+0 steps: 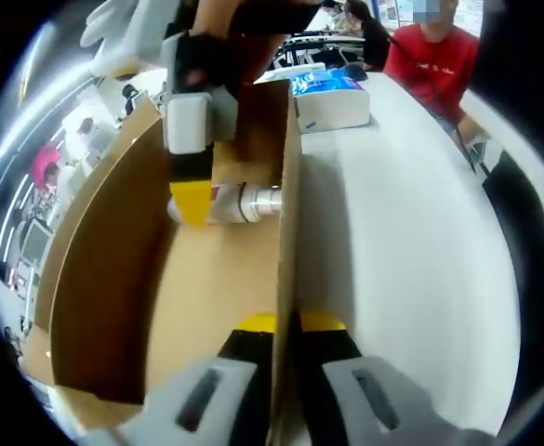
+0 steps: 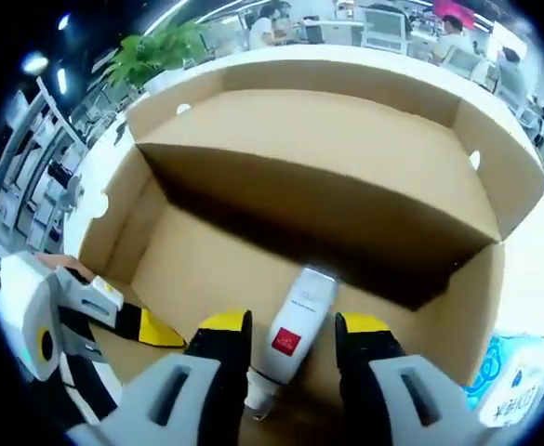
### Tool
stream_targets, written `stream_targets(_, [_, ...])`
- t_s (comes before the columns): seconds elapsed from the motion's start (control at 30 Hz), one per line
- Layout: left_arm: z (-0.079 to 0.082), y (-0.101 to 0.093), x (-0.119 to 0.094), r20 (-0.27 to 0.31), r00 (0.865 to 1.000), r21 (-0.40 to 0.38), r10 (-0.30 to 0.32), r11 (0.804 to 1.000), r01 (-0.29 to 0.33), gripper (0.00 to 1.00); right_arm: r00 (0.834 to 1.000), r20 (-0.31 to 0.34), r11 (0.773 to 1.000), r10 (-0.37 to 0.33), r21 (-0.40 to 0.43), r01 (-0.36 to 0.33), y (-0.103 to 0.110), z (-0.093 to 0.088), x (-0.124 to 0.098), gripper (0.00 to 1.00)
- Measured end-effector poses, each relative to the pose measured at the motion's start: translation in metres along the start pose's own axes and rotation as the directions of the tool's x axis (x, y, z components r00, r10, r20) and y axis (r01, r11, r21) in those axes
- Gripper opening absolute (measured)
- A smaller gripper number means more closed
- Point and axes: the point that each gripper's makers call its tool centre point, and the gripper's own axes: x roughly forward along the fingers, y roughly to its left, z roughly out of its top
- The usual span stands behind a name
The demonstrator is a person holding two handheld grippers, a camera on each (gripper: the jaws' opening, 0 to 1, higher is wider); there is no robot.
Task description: Operate the shoe box by opening the lid, removing the specified soft item, and placing it in the target area until the item is outside and the box remains undamaged.
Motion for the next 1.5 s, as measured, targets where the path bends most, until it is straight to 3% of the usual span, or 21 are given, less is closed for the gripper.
stream_targets(0.23, [-0.001,0.0,0.001,0.0,1.0,-0.002,0.001,1.0,-0.001,0.03,0.994,0.002,0.994,-0.105,0.036,0.105,-0.003,0.001,0.004,0.39])
stream_targets(0.43, [-0.001,0.001,0.002,-0.001,1.0,-0.008,-0.001,1.0,0.001,0.03,0.991,-0.002,0.99,-0.135,0.047,0.135,-0.009,-0.004,0.009,0.34])
stream_targets(0.77, [-0.001,0.0,0.002,-0.004,1.0,-0.014,-0.005,1.0,0.005,0.03,0.982,0.02,0.981,-0.189,-0.033,0.19,-0.018,-0.005,0.017,0.29])
stream_targets(1.2, [0.001,-0.001,0.0,-0.006,1.0,-0.015,-0.025,1.0,0.025,0.03,0.983,0.065,0.982,-0.169,-0.075,0.174,-0.015,-0.003,0.018,0.21])
stream_targets(1.5, [0.002,-0.001,-0.001,-0.005,1.0,-0.022,-0.018,1.0,0.018,0.03,0.987,0.111,0.992,-0.118,-0.03,0.122,-0.01,0.001,0.009,0.21])
